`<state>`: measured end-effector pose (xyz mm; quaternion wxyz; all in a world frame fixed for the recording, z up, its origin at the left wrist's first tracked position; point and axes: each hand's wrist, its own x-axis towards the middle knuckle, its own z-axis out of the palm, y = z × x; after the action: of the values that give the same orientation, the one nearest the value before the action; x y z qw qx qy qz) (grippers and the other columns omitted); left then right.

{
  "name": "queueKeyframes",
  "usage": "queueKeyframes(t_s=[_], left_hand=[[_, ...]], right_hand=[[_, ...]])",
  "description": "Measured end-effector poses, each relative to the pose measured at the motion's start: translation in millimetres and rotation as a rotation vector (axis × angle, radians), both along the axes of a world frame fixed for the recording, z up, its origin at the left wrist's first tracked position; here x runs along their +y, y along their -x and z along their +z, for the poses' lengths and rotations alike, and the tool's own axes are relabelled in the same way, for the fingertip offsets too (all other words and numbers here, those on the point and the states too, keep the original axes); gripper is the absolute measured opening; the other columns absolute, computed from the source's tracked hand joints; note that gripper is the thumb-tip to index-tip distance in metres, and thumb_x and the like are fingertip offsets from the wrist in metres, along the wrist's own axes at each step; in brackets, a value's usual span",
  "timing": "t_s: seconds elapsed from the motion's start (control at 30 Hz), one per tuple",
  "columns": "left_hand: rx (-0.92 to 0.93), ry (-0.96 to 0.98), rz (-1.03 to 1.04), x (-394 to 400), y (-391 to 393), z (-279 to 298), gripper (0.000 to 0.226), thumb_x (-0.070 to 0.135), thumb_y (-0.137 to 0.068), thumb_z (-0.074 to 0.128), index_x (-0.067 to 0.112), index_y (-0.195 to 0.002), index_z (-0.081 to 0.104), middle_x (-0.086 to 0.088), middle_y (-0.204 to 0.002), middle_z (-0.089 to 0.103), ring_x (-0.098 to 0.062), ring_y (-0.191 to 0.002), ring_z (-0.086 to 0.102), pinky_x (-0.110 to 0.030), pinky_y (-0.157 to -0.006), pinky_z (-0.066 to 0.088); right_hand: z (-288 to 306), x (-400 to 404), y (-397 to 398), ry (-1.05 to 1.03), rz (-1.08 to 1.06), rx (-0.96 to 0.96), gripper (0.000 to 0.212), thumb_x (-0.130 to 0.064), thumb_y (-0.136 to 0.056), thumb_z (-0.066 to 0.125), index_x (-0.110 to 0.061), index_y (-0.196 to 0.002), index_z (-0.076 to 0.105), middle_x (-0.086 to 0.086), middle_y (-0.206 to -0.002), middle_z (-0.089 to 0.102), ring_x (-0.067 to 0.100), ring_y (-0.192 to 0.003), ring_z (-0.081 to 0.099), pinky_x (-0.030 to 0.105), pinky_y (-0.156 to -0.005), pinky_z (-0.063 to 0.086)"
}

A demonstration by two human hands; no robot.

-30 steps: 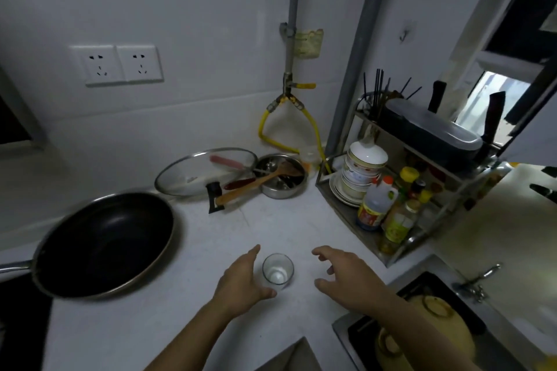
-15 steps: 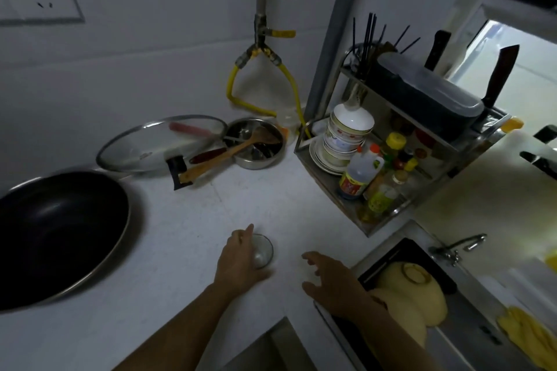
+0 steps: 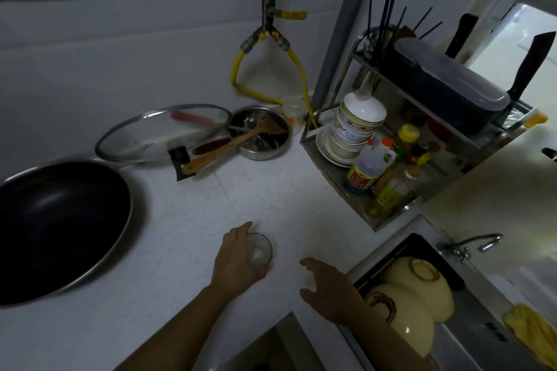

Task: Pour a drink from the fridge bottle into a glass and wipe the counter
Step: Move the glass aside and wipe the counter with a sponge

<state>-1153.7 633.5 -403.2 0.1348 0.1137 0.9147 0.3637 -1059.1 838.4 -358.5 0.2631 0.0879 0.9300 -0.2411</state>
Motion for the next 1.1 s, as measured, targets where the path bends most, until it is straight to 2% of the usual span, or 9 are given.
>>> queueKeyframes(t_s=[0.13,0.27,0.37,0.5,0.6,0.7,0.9,1.1], left_hand=[[0.040,-0.036,0.037,-40,-13,5,0.109,0.041,-0.055,0.087,0.018,-0.146,0.031,-0.001,-0.134,0.047,-0.016,-0.120,0.045,-0.027,-0.092,0.045],[0.040,-0.045,0.092,-92,-32,7,0.107,0.044,-0.053,0.082,0.024,-0.145,0.032,0.011,-0.131,0.044,-0.010,-0.120,0.042,-0.024,-0.092,0.042],[0.054,-0.022,0.168,-130,-47,8,0.103,0.044,-0.049,0.080,0.030,-0.140,0.034,0.020,-0.124,0.043,-0.007,-0.117,0.043,-0.020,-0.084,0.041],[0.050,0.002,0.303,-175,-71,11,0.102,0.045,-0.047,0.082,0.039,-0.137,0.032,0.023,-0.116,0.044,0.000,-0.108,0.044,-0.013,-0.072,0.038],[0.032,0.000,0.390,-204,-86,12,0.103,0.045,-0.046,0.082,0.042,-0.136,0.032,0.028,-0.111,0.041,-0.002,-0.105,0.046,-0.020,-0.070,0.043],[0.009,-0.012,0.479,-227,-99,11,0.103,0.039,-0.047,0.087,0.038,-0.136,0.034,0.021,-0.111,0.044,-0.009,-0.107,0.048,-0.029,-0.075,0.047],[-0.017,0.014,0.589,-258,-120,6,0.104,0.034,-0.047,0.091,0.032,-0.136,0.037,0.013,-0.115,0.048,-0.014,-0.110,0.049,-0.039,-0.080,0.050],[-0.029,0.023,0.635,-272,-129,5,0.101,0.036,-0.049,0.091,0.028,-0.135,0.039,0.011,-0.117,0.047,-0.014,-0.111,0.048,-0.037,-0.081,0.049]], right_hand=[[-16,-20,-4,0.007,0.100,-0.083,0.067,-0.039,-0.101,0.049,-0.025,-0.157,0.016,-0.002,-0.165,0.018,0.018,-0.150,0.021,0.032,-0.122,0.016],[-33,-39,-12,-0.053,0.196,-0.144,0.062,-0.029,-0.104,0.043,-0.024,-0.157,0.013,-0.002,-0.167,0.009,0.019,-0.151,0.017,0.036,-0.123,0.017],[-45,-56,-21,-0.182,0.275,-0.119,0.064,-0.020,-0.105,0.038,-0.029,-0.158,0.004,-0.001,-0.167,-0.010,0.021,-0.154,0.004,0.042,-0.123,0.013],[-62,-68,-30,-0.143,0.332,-0.104,0.074,-0.016,-0.099,0.046,-0.036,-0.157,0.004,0.000,-0.166,-0.016,0.023,-0.154,-0.003,0.040,-0.123,0.014],[-74,-73,-33,-0.156,0.337,-0.141,0.080,-0.025,-0.097,0.050,-0.043,-0.155,-0.002,-0.003,-0.167,-0.011,0.023,-0.154,0.001,0.042,-0.122,0.016],[-82,-76,-35,-0.156,0.330,-0.182,0.086,-0.026,-0.096,0.050,-0.046,-0.152,-0.012,-0.005,-0.167,-0.006,0.022,-0.153,0.005,0.045,-0.121,0.017],[-76,-82,-34,-0.200,0.368,-0.229,0.086,-0.030,-0.097,0.054,-0.037,-0.156,-0.009,0.000,-0.167,-0.014,0.026,-0.154,-0.002,0.048,-0.122,0.018],[-65,-89,-39,-0.240,0.421,-0.208,0.086,-0.031,-0.099,0.054,-0.031,-0.157,-0.011,0.004,-0.165,-0.019,0.030,-0.154,-0.004,0.047,-0.122,0.022]])
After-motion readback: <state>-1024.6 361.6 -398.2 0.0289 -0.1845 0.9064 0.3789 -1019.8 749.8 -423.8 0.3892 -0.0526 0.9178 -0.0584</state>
